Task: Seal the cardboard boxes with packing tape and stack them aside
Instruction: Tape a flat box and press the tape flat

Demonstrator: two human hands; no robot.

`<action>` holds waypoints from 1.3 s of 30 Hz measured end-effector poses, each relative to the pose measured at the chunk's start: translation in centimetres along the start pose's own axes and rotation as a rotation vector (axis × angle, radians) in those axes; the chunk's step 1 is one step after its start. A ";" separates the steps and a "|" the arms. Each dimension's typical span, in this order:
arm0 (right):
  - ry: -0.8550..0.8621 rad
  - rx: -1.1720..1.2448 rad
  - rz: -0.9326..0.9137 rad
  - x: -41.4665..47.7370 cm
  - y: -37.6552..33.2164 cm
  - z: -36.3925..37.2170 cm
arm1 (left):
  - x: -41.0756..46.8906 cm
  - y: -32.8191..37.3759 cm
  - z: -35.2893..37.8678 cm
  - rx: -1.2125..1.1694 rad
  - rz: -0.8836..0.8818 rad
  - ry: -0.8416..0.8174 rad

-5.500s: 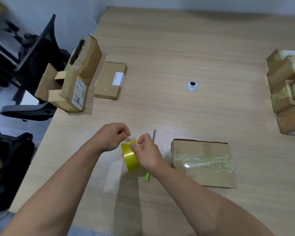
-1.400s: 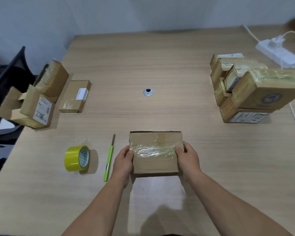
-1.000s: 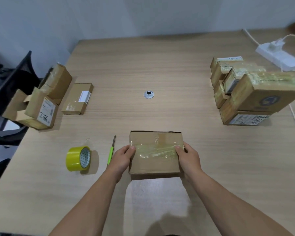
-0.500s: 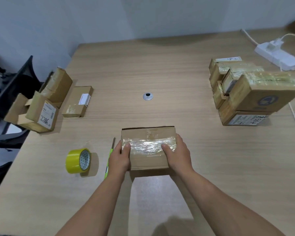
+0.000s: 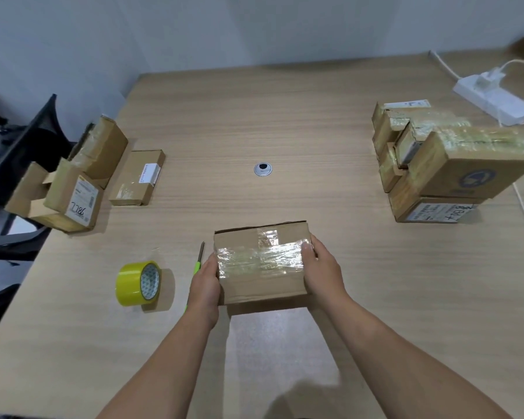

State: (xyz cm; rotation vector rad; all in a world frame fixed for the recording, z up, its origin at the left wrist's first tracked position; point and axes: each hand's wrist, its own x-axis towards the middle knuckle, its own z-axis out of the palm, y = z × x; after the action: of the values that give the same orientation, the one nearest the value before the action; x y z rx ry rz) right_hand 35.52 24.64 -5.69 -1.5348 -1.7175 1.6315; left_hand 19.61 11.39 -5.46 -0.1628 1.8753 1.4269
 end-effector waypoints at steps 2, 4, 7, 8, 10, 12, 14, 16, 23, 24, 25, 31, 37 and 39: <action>-0.022 -0.089 0.052 -0.1 -0.3 0.4 | 0.1 0.0 0.4 0.226 0.060 0.004; -0.004 -0.169 0.093 -0.3 -0.6 1.2 | -0.4 0.0 1.0 0.420 0.121 0.014; 0.061 -0.269 0.097 -0.6 -0.8 2.2 | -0.7 0.2 1.8 0.419 0.136 0.059; 0.080 -0.309 0.092 -0.6 -0.9 2.3 | -0.6 0.2 1.9 0.395 0.127 0.062; 0.101 -0.344 0.074 -0.6 -0.9 2.3 | -0.5 0.1 1.9 0.371 0.127 0.069; 0.102 -0.317 0.059 -0.5 -0.7 2.2 | -0.4 0.1 1.8 0.357 0.162 0.068; 0.099 -0.257 0.044 -0.4 -0.7 2.0 | -0.2 -0.1 1.5 0.345 0.193 0.071; 0.106 -0.195 0.030 -0.3 -0.6 1.7 | -0.2 -0.2 1.2 0.303 0.200 0.066; 0.112 -0.071 0.002 -0.4 -0.2 1.1 | -0.4 0.2 1.0 0.129 0.094 0.089; 0.112 -0.065 0.000 -0.4 -0.3 1.0 | -0.3 0.2 0.8 0.132 0.078 0.089; 0.108 -0.064 0.001 -0.3 -0.1 0.9 | -0.3 0.3 0.7 0.135 0.072 0.096; -0.043 -0.103 0.053 -0.9 -0.5 0.8 | -0.4 0.6 0.3 0.305 0.136 -0.029; -0.025 -0.174 0.058 -0.9 -0.8 1.3 | -0.6 0.7 0.5 0.494 0.324 -0.087; -0.033 -0.099 0.040 -0.7 -0.6 1.1 | -0.2 0.9 0.2 0.398 0.257 -0.128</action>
State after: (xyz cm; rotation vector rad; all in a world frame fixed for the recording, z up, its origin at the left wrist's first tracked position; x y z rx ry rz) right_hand 34.62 23.68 -5.17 -1.6049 -1.8212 1.6216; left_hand 19.42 11.82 -4.65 0.3661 2.0819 1.1610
